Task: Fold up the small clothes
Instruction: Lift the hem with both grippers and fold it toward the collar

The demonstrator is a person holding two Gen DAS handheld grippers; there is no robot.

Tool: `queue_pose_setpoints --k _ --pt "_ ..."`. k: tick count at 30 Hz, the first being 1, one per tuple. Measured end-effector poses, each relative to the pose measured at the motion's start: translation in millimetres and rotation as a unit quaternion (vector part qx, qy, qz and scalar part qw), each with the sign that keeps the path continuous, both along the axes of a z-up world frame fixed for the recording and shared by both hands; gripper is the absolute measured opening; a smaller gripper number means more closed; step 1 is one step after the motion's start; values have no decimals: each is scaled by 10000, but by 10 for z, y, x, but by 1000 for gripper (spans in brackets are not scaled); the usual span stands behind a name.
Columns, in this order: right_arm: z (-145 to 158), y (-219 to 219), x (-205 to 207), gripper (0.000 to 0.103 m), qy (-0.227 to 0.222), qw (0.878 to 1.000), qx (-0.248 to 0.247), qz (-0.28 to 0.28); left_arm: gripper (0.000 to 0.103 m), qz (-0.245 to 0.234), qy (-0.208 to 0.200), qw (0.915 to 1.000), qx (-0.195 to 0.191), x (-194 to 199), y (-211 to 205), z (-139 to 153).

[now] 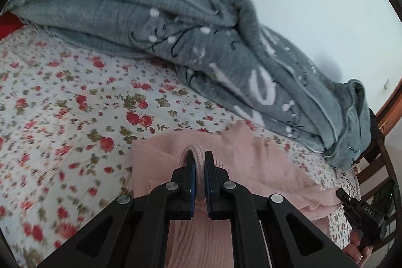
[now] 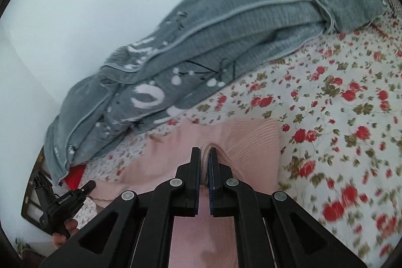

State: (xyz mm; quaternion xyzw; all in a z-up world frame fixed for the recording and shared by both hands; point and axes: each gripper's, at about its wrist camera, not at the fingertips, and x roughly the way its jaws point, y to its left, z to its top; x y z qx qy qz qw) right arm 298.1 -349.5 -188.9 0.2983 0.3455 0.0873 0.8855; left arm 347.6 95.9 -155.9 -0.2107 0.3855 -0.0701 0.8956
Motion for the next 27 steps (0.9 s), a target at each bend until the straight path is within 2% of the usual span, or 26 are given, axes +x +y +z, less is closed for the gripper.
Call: queue_pose_setpoints --k 2,3,4,5,6,7,9,14,17,20,22,23,24,25,26,27 --pt "-84 -23 130 14 121 9999 29 10 10 -1 198 9998 -48 169 3 -93" --pt "-124 -30 209 16 218 9998 8 43 15 -25 248 9997 -88 226 7 -119" --pt "-154 -39 282 21 296 9995 -88 90 28 -15 210 9997 -86 267 27 -122" --pt "-159 -46 306 28 286 9994 -196 92 37 9 104 9999 -69 272 45 -106" --pt "-153 -47 307 32 262 9992 -307 67 53 32 -37 10000 -56 266 66 -82" --pt "-138 -49 302 39 215 9987 -468 49 58 22 -236 9997 -52 247 93 -42" --pt "-108 -13 294 43 91 9964 -842 60 60 -92 -359 9993 -9 250 93 -7" --pt "-166 176 419 43 157 9890 -1441 306 60 -361 -224 9988 243 344 -55 -72" --pt "-240 267 467 43 252 9841 -1700 446 60 -554 4 9965 630 423 -189 -177" --pt "-373 331 540 42 494 9764 -2055 447 58 -649 229 9915 1108 488 -314 -338" --pt "-448 342 579 42 555 9744 -2129 458 42 -614 299 9896 1266 491 -343 -431" --pt "-453 346 587 38 538 9741 -2150 445 38 -573 301 9897 1275 486 -337 -448" --pt "-442 357 584 31 492 9728 -2226 407 28 -518 284 9902 1265 482 -323 -453" --pt "-429 368 577 9 443 9712 -2306 396 20 -437 212 9918 1178 470 -276 -433" --pt "-415 385 575 5 399 9706 -2337 417 11 -413 140 9935 1051 459 -230 -405" --pt "-380 394 554 5 274 9710 -2327 469 7 -389 -5 9959 815 435 -154 -345"
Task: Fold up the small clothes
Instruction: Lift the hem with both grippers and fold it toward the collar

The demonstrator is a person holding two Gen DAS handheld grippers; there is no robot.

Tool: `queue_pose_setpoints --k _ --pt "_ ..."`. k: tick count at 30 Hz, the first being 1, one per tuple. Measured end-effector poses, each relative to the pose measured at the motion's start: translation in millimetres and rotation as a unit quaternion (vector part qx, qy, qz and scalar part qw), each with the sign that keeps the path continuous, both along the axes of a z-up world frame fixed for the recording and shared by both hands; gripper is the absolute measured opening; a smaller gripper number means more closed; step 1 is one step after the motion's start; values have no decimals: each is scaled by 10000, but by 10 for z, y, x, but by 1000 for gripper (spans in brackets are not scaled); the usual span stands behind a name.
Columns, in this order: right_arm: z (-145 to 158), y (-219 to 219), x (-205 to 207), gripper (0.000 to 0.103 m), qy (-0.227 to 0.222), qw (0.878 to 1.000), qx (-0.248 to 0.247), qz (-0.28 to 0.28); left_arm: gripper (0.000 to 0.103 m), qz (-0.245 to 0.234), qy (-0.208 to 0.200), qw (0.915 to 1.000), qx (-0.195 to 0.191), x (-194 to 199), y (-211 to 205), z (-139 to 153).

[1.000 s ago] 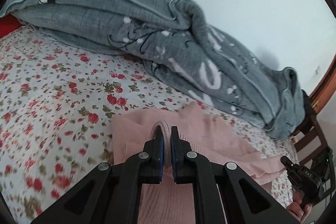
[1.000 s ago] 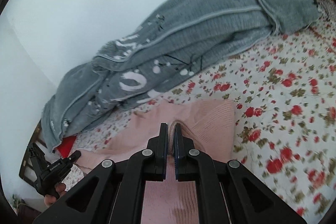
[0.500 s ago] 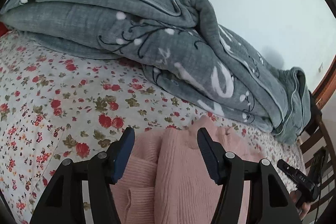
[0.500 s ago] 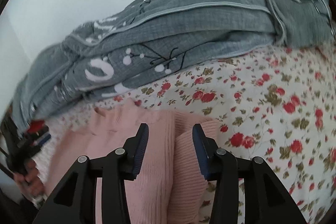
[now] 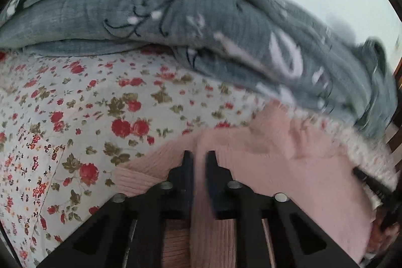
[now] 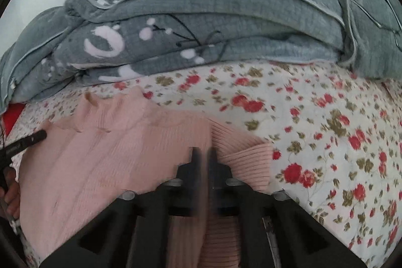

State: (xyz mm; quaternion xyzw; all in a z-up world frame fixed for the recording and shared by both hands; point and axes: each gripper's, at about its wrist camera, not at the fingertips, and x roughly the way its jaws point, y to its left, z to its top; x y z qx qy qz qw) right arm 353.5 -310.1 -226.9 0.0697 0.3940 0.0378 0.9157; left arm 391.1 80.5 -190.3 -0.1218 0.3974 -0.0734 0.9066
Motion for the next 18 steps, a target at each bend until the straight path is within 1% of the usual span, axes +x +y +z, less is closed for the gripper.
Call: queue_pose_setpoints --k 1,2,3,4,5,6,7,9,11,12,13,14,15,16,17,18 --pt "29 -4 -26 4 -106 9999 8 9 7 6 -139 9997 -203 -20 56 52" --pt "101 -31 -104 4 -423 9991 98 -9 7 13 -261 9989 -386 -46 103 102" --pt "136 -46 -147 4 -598 9980 188 5 7 33 -348 9979 -538 -63 141 136" --pt "162 -69 -178 4 -753 9968 281 8 7 85 -374 9972 -642 -73 170 145" --pt "165 -79 -178 4 -787 9964 308 -23 7 116 -350 9973 -635 -65 174 130" --pt "129 -81 -137 4 -656 9975 257 -84 7 151 -302 9977 -587 -46 165 98" --pt "75 -74 -80 4 -480 9986 174 -158 7 226 -179 9984 -480 -18 149 25" --pt "-55 -98 22 4 -78 9994 114 -320 7 314 87 9987 -397 33 134 -110" --pt "-64 -125 43 4 41 9994 164 -311 7 326 173 9985 -398 47 150 -147" --pt "-52 -107 39 4 66 9995 109 -287 11 315 199 9986 -374 53 150 -136" --pt "-45 -87 34 7 101 9996 20 -257 13 270 239 9991 -220 56 128 -94" --pt "-12 -58 31 11 160 9997 -96 -170 16 220 245 9994 -47 54 101 -54" --pt "19 -41 28 14 186 9997 -140 -99 21 163 176 9995 214 29 64 20" --pt "71 -23 8 21 184 9996 -188 -35 23 70 -21 9992 390 -30 27 105" --pt "148 -5 -26 26 92 9997 -230 -3 27 -32 -207 9986 495 -69 0 176" --pt "229 13 -51 27 -35 9996 -276 -17 35 -148 -376 9975 581 -127 -29 250"
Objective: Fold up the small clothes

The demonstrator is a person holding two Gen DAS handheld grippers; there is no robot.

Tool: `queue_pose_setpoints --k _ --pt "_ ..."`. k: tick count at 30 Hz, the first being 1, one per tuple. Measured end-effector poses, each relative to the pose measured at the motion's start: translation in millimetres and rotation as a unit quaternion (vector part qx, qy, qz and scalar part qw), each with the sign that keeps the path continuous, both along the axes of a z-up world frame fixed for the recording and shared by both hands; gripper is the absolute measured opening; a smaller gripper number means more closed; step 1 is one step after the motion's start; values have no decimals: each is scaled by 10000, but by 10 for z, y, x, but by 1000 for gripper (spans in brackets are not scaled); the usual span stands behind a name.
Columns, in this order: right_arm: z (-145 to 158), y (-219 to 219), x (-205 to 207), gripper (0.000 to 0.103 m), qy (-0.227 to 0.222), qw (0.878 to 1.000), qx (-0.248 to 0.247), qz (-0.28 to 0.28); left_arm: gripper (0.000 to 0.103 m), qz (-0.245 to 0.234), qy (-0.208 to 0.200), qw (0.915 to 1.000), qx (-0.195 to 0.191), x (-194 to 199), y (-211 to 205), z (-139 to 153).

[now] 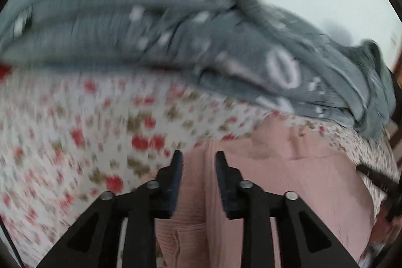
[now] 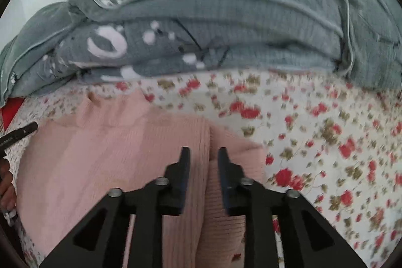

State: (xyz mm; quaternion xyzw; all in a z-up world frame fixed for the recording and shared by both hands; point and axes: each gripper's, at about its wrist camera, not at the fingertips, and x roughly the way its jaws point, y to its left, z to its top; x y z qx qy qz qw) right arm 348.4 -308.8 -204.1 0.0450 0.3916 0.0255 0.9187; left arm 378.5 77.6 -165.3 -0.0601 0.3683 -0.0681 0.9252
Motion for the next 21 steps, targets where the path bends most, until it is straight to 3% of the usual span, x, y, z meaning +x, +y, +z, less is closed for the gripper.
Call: queue_pose_setpoints --k 1,6,10,12,13,16,21 --pt "56 15 -10 29 -90 10000 -33 -11 41 -156 -144 9997 82 -44 -62 86" --pt "288 275 7 30 -354 9990 112 255 44 -646 -245 9974 210 -54 -371 166" --pt "21 496 123 30 -249 9986 -211 420 44 -605 -7 9954 745 82 -522 -154" --pt "-288 461 231 30 138 9991 -341 231 44 -520 319 9955 727 148 -448 -347" --pt "-382 393 299 30 332 9991 -177 178 44 -488 499 9957 615 200 -386 -450" --pt "-330 227 329 28 183 9996 223 -23 49 -559 428 9971 285 204 -301 -451" --pt "-344 212 366 28 243 9994 227 -75 54 -613 383 9956 597 185 -391 -470"
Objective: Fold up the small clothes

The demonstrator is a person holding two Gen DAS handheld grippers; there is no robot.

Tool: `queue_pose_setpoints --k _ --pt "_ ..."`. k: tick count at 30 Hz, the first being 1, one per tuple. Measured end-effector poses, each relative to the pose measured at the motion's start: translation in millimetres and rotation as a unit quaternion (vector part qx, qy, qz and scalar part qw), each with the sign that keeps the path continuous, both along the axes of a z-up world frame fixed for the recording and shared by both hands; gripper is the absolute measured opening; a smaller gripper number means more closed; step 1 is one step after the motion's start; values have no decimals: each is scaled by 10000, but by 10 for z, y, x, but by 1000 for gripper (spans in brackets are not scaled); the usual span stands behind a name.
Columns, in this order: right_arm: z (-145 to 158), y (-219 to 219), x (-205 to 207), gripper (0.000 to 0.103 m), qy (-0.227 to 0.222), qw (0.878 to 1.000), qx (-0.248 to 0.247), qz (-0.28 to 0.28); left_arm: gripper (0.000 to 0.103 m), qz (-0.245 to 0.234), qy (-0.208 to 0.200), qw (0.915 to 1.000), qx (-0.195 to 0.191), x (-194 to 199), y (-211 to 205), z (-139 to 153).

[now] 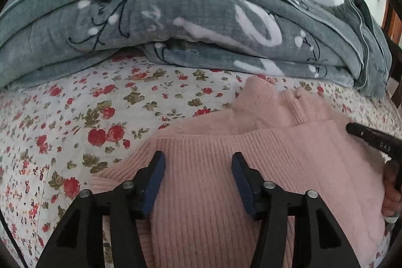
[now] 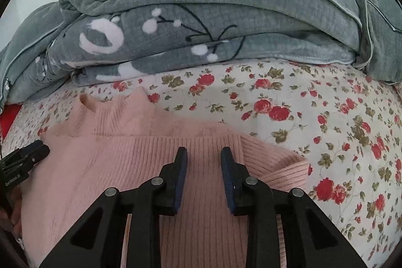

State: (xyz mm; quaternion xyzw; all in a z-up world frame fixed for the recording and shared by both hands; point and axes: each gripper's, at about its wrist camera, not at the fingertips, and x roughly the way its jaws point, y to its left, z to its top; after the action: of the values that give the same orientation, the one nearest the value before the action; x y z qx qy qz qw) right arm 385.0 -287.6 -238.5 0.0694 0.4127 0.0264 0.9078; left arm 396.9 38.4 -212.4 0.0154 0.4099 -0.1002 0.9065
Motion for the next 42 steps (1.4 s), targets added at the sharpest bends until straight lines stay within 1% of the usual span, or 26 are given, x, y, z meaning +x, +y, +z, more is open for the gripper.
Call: queue_pose_setpoints --k 3,14,23,37,42 --pt "3 -1 7 28 5 10000 -38 3 54 -2 -10 10000 -23 21 -8 -39" --pt "23 71 3 28 7 9995 -302 15 54 -1 -8 9998 -209 0 53 -5" --pt "30 60 6 29 1 9997 -259 23 57 -24 -4 9996 -278 -23 51 9" --pt "56 52 -42 30 -19 9996 -279 10 58 2 -24 9999 -164 -41 24 16" --pt "61 43 -61 30 -38 9996 -279 6 58 3 -20 9998 -187 -45 21 16"
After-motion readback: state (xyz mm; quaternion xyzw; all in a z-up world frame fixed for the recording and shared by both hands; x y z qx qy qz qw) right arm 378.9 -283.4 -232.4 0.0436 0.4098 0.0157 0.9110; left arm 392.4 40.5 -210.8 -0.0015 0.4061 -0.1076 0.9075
